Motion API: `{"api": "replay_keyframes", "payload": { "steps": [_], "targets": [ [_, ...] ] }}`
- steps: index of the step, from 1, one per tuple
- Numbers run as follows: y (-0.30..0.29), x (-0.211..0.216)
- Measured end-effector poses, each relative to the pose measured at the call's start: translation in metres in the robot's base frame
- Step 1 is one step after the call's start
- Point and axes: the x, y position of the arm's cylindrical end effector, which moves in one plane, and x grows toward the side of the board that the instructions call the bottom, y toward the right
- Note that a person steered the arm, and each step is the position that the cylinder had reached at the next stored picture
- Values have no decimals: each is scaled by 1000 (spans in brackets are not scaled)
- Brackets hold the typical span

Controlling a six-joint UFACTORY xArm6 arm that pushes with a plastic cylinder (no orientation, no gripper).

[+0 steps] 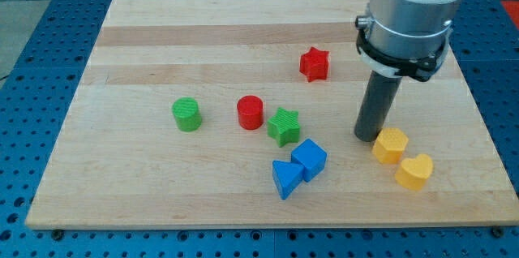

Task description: Move your arm towards green star

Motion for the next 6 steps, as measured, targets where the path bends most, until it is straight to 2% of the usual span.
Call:
{"api": "replay_keyframes", "payload": {
  "steps": [2, 3, 6],
  "targets": [
    [31, 9],
    [10, -7],
    [-3, -30]
  ]
}}
